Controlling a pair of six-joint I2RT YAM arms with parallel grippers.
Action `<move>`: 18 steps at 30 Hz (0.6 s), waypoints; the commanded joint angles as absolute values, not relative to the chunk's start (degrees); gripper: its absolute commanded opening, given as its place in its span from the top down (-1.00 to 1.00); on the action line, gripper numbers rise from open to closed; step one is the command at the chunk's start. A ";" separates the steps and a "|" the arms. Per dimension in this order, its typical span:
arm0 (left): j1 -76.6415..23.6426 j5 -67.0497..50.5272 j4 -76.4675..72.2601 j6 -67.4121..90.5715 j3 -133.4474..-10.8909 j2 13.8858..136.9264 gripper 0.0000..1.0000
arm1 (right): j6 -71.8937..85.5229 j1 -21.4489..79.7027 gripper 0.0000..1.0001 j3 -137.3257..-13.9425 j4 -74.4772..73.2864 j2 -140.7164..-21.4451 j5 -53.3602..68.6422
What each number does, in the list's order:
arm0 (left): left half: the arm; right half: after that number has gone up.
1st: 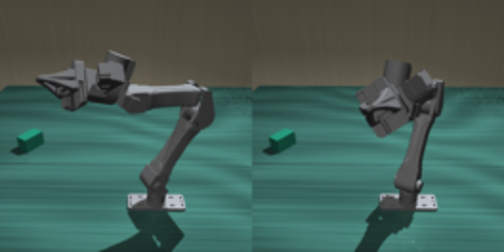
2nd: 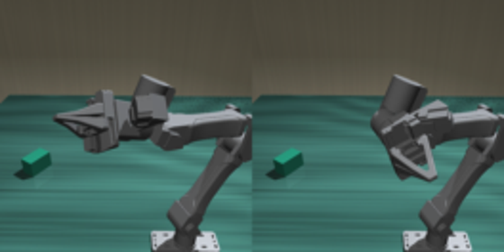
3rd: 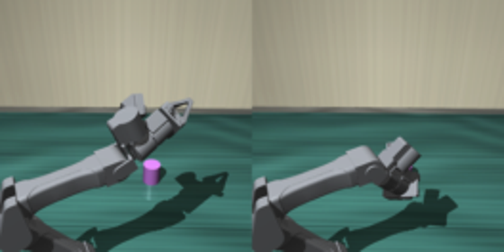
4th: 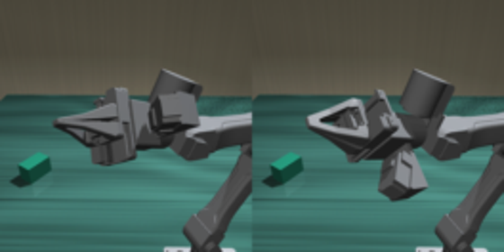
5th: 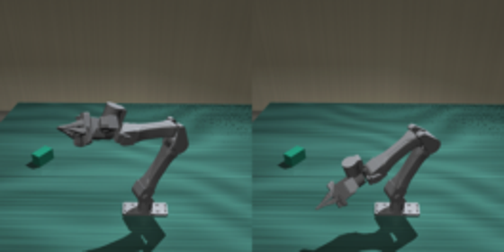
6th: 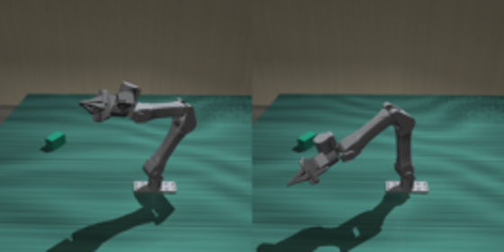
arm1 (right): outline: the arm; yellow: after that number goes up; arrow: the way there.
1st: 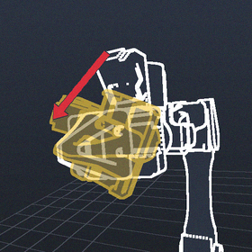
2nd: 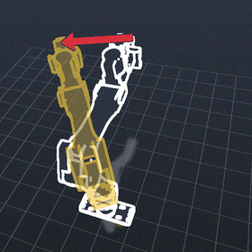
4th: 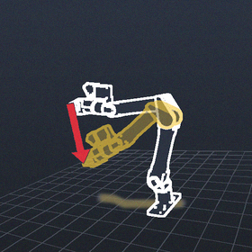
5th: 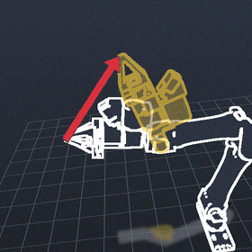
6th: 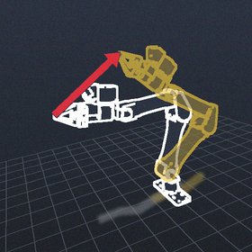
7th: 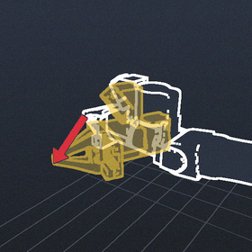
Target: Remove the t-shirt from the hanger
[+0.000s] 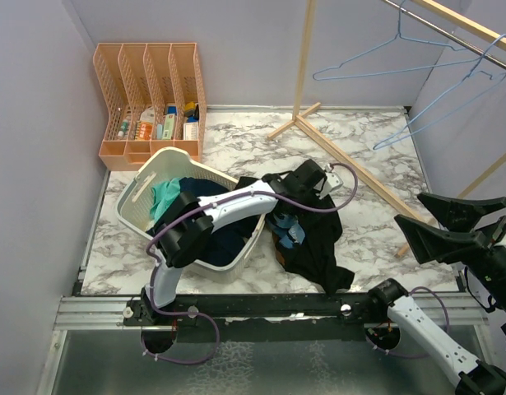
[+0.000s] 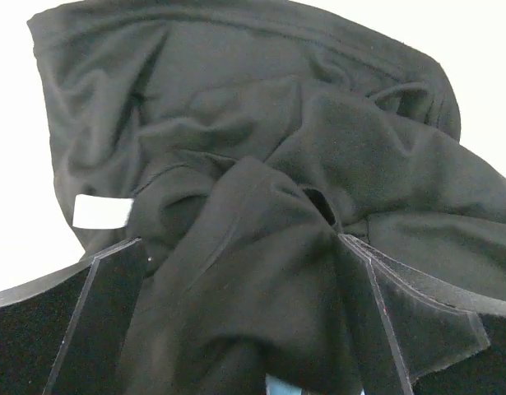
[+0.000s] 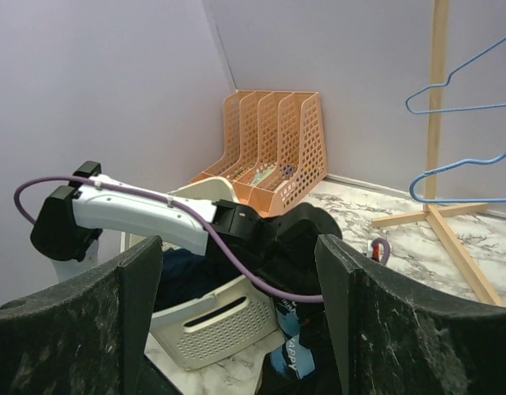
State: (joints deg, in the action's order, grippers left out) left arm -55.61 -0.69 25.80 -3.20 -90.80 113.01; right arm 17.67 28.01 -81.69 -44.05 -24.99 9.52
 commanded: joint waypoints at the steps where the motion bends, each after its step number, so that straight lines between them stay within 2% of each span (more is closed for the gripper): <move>1: -57.12 2.36 28.25 -1.39 -93.39 116.67 -0.98 | 16.70 27.75 -0.50 -80.33 -44.24 -23.76 10.28; 15: -57.71 -1.02 26.81 1.20 -91.62 124.31 -0.96 | 16.11 27.75 -0.51 -78.68 -44.54 -21.89 7.90; 18: -57.65 -3.34 26.41 0.65 -90.59 124.40 -0.62 | 15.97 27.77 -0.51 -78.59 -44.73 -21.93 7.52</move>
